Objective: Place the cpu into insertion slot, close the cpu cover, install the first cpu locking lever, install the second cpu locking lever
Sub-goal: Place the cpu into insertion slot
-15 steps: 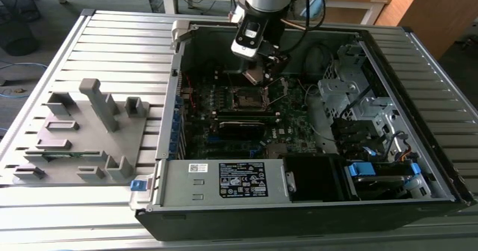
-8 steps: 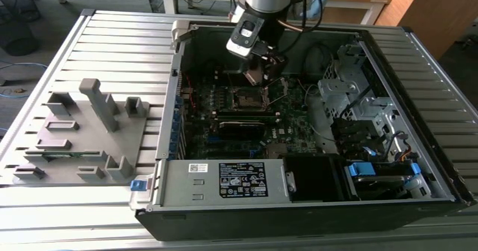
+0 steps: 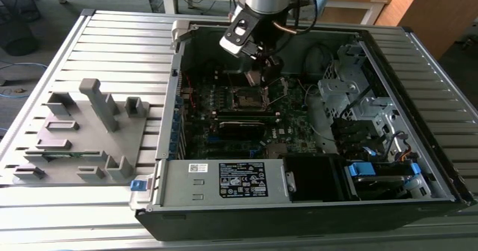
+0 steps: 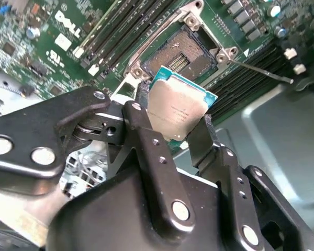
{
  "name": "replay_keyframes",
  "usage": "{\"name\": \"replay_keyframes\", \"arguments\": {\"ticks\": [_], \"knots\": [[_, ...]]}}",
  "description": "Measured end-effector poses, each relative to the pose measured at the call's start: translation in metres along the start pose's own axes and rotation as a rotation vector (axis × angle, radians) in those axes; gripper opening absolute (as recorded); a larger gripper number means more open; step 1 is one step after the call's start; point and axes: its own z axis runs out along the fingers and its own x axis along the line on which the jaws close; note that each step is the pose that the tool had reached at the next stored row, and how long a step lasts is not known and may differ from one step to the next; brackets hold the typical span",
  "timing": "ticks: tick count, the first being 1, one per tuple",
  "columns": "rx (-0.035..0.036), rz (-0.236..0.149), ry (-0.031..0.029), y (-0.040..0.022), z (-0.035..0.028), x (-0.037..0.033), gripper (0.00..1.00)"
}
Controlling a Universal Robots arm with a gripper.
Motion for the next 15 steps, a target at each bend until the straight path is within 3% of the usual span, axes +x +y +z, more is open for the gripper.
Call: {"name": "replay_keyframes", "arguments": {"ticks": [13,15], "knots": [[-0.0042,0.240,-0.0212,-0.0003,0.0032,0.0000,0.54],[-0.0043,0.255,-0.0226,-0.0004,0.0032,-0.0001,0.54]]}}
